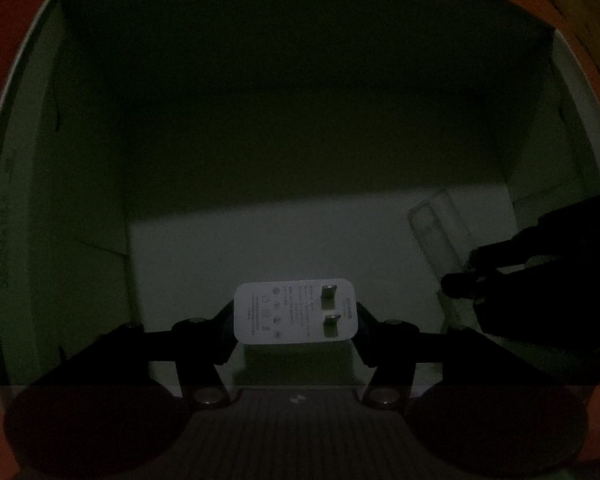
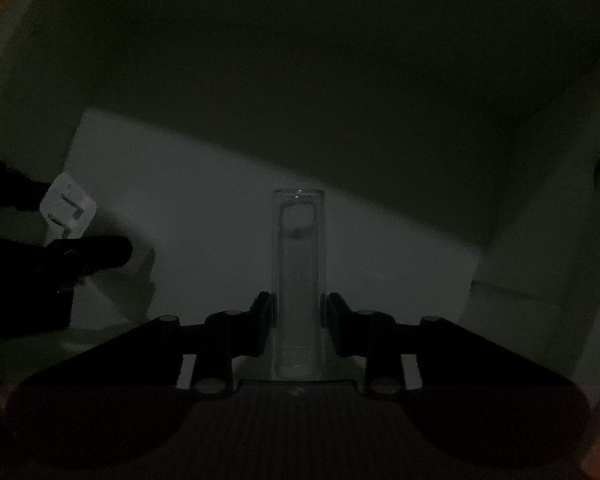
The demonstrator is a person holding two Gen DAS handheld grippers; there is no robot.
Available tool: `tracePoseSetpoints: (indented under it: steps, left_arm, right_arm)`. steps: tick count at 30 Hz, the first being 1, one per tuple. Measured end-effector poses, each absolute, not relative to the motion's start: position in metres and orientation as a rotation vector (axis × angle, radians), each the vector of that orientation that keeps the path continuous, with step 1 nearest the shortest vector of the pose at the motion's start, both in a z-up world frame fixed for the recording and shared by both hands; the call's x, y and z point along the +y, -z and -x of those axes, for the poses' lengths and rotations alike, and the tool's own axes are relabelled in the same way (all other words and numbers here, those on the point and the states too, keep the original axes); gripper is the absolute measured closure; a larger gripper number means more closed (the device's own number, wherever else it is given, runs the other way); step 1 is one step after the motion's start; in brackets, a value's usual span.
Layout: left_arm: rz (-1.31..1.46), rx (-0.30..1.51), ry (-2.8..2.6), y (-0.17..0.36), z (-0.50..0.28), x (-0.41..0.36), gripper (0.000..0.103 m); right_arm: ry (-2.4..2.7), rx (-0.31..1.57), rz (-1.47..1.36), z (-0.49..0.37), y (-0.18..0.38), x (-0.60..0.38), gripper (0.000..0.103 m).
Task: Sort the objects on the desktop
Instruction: 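Open both tools to drop the charger and tube in the box, then move both tools back over the white board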
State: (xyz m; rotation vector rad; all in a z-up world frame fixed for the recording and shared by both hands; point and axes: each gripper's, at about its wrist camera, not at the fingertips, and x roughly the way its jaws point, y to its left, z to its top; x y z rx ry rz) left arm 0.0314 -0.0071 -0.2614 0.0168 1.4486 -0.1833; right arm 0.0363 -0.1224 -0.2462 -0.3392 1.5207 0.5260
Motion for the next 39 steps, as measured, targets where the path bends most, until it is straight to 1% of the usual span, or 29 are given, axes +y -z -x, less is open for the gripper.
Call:
tracePoseSetpoints:
  steps: [2, 4, 7, 10, 12, 14, 16, 18, 24, 30, 36, 39]
  left_arm:
    - [-0.016, 1.451, 0.187, 0.262, -0.032, -0.006, 0.051]
    - [-0.008, 1.459, 0.191, 0.258, -0.031, -0.002, 0.048]
    - [-0.002, 1.456, 0.196, 0.258, -0.032, -0.002, 0.047]
    - [-0.006, 1.435, 0.196, 0.255, -0.033, -0.005, 0.042]
    - [-0.001, 1.403, 0.208, 0.244, -0.034, -0.007, 0.034]
    - [0.013, 1.373, 0.219, 0.232, -0.036, -0.008, 0.034]
    - [0.007, 1.335, 0.225, 0.219, -0.040, -0.009, 0.034]
    - [0.018, 1.303, 0.220, 0.209, -0.045, -0.008, 0.033]
    - [0.096, 1.258, 0.220, 0.184, -0.067, -0.004, 0.033]
    - [0.120, 1.166, 0.216, 0.149, -0.099, -0.002, 0.033]
    - [0.124, 1.117, 0.209, 0.126, -0.131, -0.003, 0.033]
    - [0.125, 1.122, 0.207, 0.122, -0.145, -0.004, 0.033]
  right_arm:
    - [-0.526, 1.523, 0.331, -0.037, 0.246, -0.124, 0.065]
    - [-0.525, 1.526, 0.320, -0.038, 0.245, -0.125, 0.058]
    - [-0.521, 1.529, 0.299, -0.040, 0.243, -0.127, 0.055]
    - [-0.519, 1.523, 0.276, -0.042, 0.238, -0.126, 0.051]
    - [-0.521, 1.519, 0.251, -0.044, 0.232, -0.127, 0.050]
    - [-0.534, 1.505, 0.235, -0.046, 0.222, -0.127, 0.049]
    - [-0.549, 1.487, 0.214, -0.050, 0.209, -0.128, 0.043]
    - [-0.564, 1.464, 0.188, -0.057, 0.194, -0.129, 0.042]
    - [-0.564, 1.325, 0.104, -0.089, 0.142, -0.147, 0.042]
    - [-0.533, 1.245, 0.045, -0.120, 0.102, -0.168, 0.042]
    - [-0.532, 1.207, 0.011, -0.140, 0.073, -0.177, 0.042]
    - [-0.536, 1.194, 0.020, -0.156, 0.076, -0.175, 0.042]
